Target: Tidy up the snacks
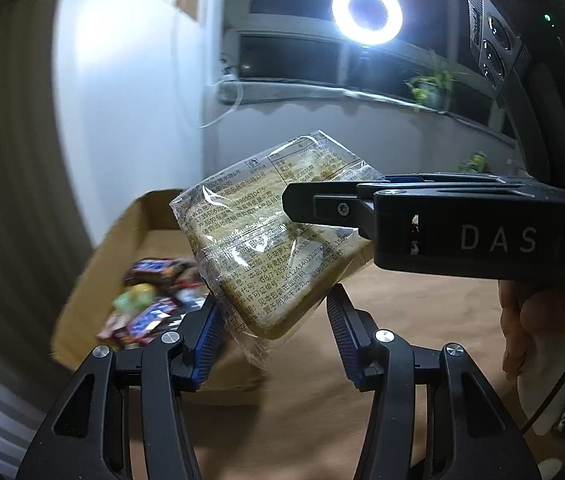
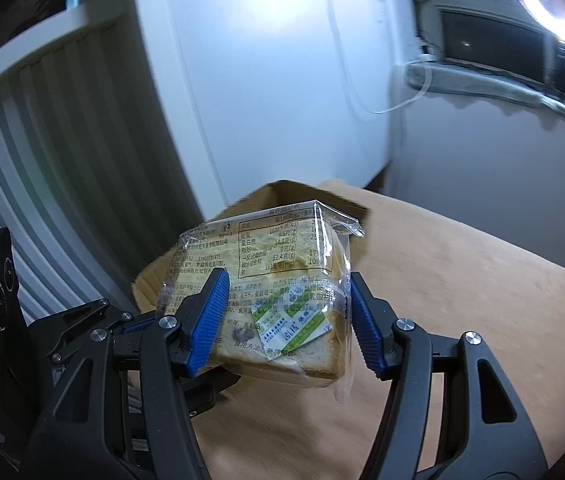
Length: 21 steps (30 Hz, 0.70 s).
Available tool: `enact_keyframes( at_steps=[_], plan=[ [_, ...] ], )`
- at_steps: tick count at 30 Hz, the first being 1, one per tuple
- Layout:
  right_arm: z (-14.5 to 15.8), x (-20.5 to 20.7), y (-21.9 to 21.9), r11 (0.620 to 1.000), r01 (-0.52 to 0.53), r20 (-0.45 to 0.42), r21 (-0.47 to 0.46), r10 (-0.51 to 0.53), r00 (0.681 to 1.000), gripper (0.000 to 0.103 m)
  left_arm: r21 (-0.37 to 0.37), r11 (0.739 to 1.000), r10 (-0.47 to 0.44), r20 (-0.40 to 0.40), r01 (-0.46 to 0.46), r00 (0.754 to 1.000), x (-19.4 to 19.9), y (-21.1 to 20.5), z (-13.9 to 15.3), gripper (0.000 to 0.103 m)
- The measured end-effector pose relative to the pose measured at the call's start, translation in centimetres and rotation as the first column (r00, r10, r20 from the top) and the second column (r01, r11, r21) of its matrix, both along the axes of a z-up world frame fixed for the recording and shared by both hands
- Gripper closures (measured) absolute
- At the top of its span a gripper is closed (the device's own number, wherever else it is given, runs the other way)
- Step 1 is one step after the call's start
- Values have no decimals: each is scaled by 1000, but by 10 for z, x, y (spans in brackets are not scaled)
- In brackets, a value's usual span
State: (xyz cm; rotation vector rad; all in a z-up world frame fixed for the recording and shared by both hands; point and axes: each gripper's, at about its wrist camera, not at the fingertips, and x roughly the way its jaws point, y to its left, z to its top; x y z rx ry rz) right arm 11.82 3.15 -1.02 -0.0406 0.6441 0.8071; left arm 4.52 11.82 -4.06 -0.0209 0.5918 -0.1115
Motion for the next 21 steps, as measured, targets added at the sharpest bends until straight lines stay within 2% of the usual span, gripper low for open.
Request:
enact_keyframes(
  at_steps=[10, 11, 13, 14, 16, 19, 20, 21],
  plan=[
    [3, 29, 58, 998, -68, 45, 14, 67, 997, 40, 20, 996, 85, 8, -85, 996, 20, 55, 4, 53],
    [-1, 33, 61, 999, -54, 55, -8, 54, 997, 33, 22, 996, 91, 7, -92, 996, 24, 58, 4, 52],
    [-9, 40, 63, 997, 29, 56, -73, -25, 998, 30, 31, 992, 122, -1, -122, 993, 34, 66, -1, 36],
    [-8, 36, 56, 999, 28, 62, -46, -25, 998, 30, 50, 987, 156, -21, -155, 988, 38, 69, -5, 21],
    [-7, 24, 41, 999, 34, 96, -24, -32, 995, 26, 83, 969, 235, -43, -231, 971, 38, 75, -9, 21],
    [-8, 4, 20, 997, 77, 141, -19, -73, 987, 25, 32, 966, 259, -36, -258, 965, 25, 81, -4, 12],
    [-8, -3, 13, 996, 85, 153, -15, -82, 985, 23, 29, 963, 269, -26, -268, 963, 20, 80, 0, 8],
    [-7, -8, 9, 995, 99, 165, -15, -95, 982, 14, 33, 961, 274, -14, -273, 962, 16, 77, 3, 6]
  ],
)
